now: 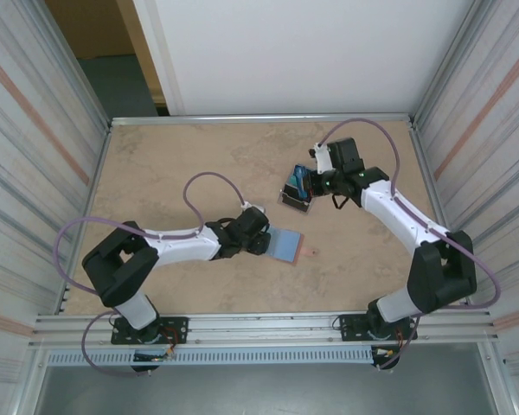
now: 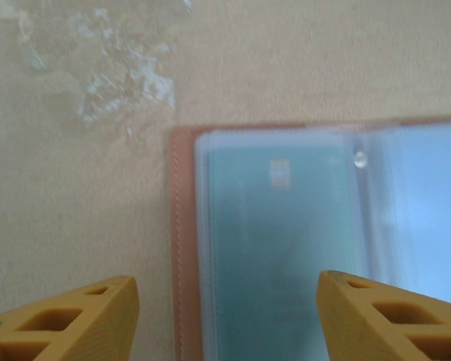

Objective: Take the credit cards out of the card holder

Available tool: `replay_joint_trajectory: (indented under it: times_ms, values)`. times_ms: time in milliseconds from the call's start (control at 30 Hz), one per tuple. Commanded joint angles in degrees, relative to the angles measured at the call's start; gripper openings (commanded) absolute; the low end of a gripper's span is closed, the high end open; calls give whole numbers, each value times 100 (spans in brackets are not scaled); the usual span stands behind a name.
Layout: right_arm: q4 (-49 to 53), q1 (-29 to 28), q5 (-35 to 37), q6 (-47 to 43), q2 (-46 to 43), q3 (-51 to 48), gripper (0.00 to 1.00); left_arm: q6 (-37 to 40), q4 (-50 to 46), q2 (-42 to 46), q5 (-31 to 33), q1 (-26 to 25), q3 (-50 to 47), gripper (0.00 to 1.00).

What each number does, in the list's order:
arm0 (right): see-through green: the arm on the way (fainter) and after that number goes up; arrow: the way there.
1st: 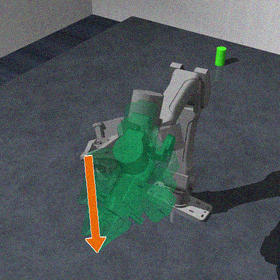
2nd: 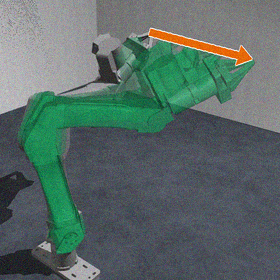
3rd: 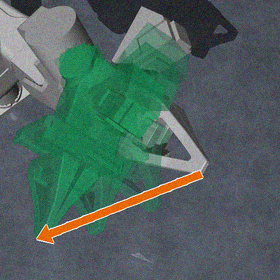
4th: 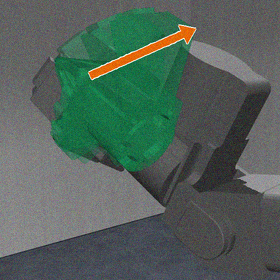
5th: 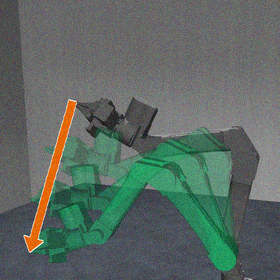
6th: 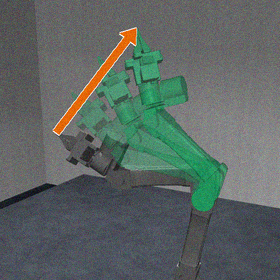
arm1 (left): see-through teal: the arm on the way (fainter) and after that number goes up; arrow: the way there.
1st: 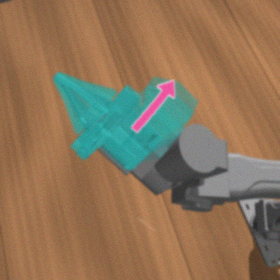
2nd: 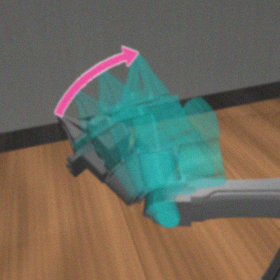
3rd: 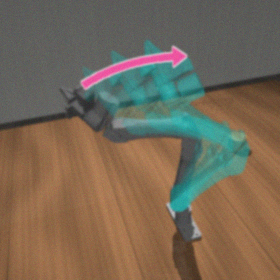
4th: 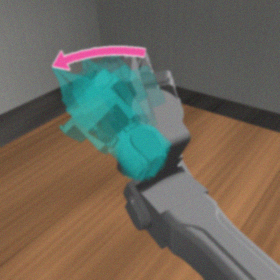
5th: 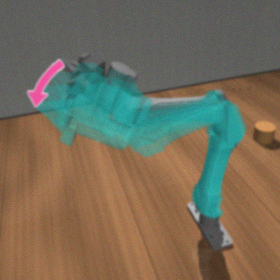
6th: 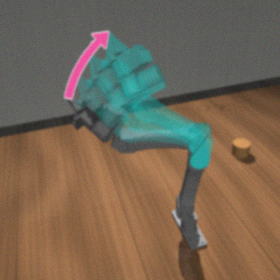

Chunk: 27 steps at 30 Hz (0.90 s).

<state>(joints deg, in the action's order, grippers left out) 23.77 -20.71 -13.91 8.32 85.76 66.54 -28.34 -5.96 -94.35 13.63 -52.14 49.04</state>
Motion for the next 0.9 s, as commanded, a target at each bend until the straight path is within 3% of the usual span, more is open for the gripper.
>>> replay_joint_trajectory:
  times_ms: [0, 367, 867]
  values:
    - [189, 93, 182, -1006, 387, 442, 0, 51, 184, -127, -92, 105, 34, 64]
    - [292, 367, 127, -2390, 1673, 1608, 0, 214, 172, -479, -334, 126, 190, 60]
    - [400, 390, 314, -3239, 2182, 1897, 0, -331, 106, -305, -665, -101, -109, 57]
